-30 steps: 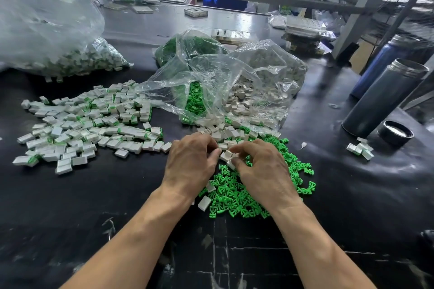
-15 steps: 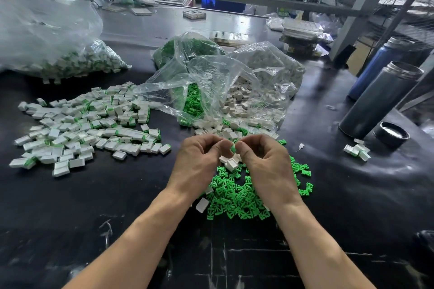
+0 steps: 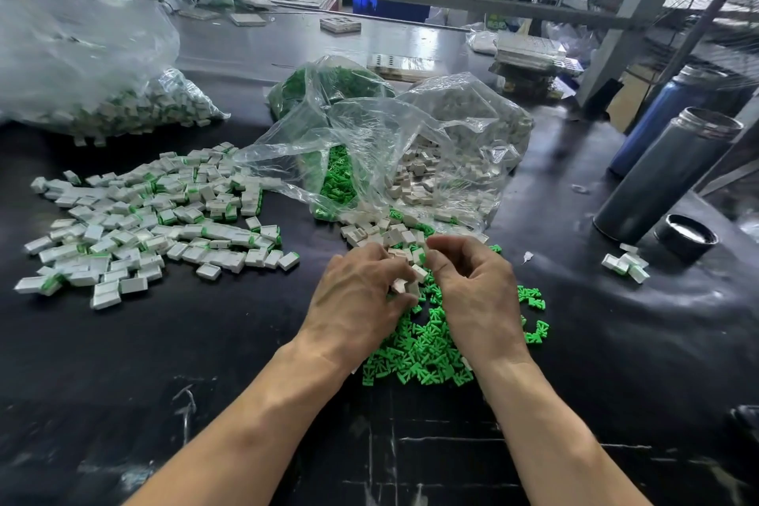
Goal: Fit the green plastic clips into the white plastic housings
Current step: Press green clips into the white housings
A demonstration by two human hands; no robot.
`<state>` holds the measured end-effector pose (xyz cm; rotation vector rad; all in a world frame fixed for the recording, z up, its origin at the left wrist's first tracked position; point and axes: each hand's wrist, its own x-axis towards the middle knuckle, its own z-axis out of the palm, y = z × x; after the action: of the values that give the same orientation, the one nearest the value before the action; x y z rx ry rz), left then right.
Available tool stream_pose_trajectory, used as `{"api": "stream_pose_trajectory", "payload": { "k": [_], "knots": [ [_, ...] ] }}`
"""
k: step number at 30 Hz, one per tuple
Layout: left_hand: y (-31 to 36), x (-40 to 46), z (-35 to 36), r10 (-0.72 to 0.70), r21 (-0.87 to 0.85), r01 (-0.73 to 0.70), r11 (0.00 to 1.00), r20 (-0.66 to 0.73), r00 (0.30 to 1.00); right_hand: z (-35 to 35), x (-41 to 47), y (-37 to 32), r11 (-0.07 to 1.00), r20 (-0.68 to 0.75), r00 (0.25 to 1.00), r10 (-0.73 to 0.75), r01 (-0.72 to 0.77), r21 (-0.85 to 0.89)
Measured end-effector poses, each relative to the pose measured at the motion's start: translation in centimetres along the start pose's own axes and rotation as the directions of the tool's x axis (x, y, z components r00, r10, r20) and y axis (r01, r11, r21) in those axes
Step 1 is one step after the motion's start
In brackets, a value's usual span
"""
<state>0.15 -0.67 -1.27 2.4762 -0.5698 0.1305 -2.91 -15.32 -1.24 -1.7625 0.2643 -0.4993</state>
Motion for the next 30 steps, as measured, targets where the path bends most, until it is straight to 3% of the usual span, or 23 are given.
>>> {"api": "stream_pose_trajectory", "payload": {
  "k": [3,6,12,20,30],
  "knots": [
    [0.1,-0.1,0.0,0.010,-0.048,-0.013,0.999,-0.045,0.999,0.0,-0.1,-0.1,1.000,0.006,1.000,-0.007,0.007,0.017],
    [0.2,-0.1,-0.2,-0.056,-0.202,0.034,0.979,-0.104,0.993,-0.1,-0.1,-0.2,0.999,0.029,0.999,-0.013,0.012,0.048],
    [0.0,0.1,-0.8,-0.161,-0.587,0.095,0.804,-0.061,0.985,0.0,-0.2,-0.4,0.992,0.047,0.999,-0.025,0.019,0.123],
    [0.0,0.1,-1.1,-0.144,-0.703,0.091,0.706,-0.017,0.989,0.0,-0.5,-0.7,0.981,0.081,0.996,-0.047,0.031,0.189],
    [0.5,-0.2,-2.0,-0.231,-0.800,0.106,0.591,-0.042,0.972,0.0,-0.9,-1.1,0.990,0.124,0.992,-0.019,0.001,0.140]
  ]
}}
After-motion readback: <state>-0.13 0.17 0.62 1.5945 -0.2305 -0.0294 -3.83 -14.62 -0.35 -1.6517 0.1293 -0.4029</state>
